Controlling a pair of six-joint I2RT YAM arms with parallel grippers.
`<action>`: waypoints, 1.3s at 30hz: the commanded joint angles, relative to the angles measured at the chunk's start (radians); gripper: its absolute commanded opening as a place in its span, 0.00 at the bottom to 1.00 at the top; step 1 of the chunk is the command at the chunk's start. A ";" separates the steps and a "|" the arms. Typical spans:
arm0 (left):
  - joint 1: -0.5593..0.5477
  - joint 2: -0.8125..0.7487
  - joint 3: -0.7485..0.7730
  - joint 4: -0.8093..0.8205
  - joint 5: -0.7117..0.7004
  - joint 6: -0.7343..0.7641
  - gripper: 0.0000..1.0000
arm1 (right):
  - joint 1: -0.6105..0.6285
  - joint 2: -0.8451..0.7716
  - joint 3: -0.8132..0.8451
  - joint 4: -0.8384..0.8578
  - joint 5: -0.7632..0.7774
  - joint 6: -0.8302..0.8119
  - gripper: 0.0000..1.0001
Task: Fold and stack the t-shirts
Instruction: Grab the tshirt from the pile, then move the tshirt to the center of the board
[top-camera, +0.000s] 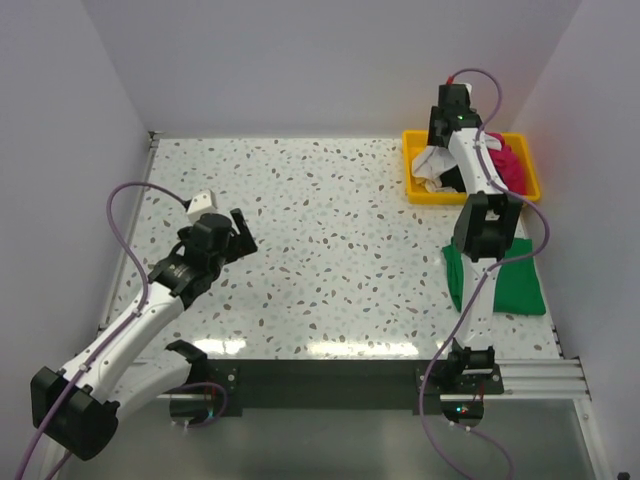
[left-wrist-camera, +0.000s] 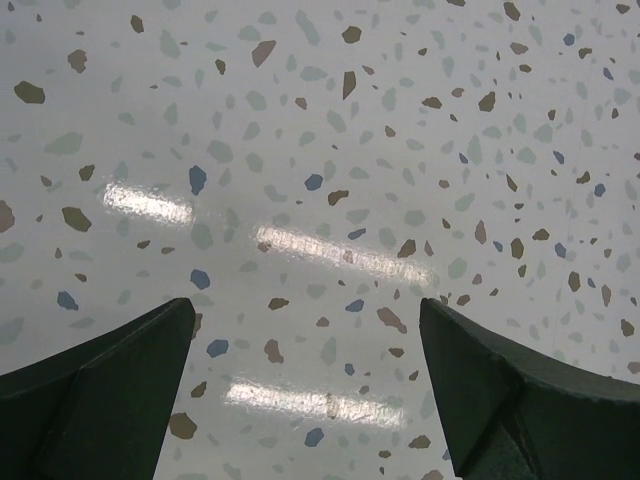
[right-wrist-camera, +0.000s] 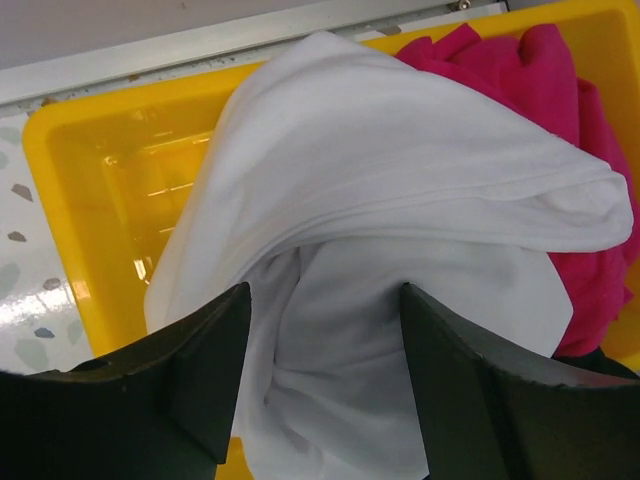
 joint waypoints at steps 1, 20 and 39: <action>0.002 -0.028 0.017 0.008 -0.045 -0.005 1.00 | 0.000 -0.030 0.020 -0.013 0.050 -0.032 0.66; 0.002 -0.062 0.020 0.011 -0.026 -0.010 1.00 | 0.001 -0.176 -0.009 0.076 -0.078 -0.029 0.00; 0.002 -0.091 0.013 0.029 0.011 -0.019 1.00 | 0.173 -0.500 0.152 0.354 -0.381 0.100 0.00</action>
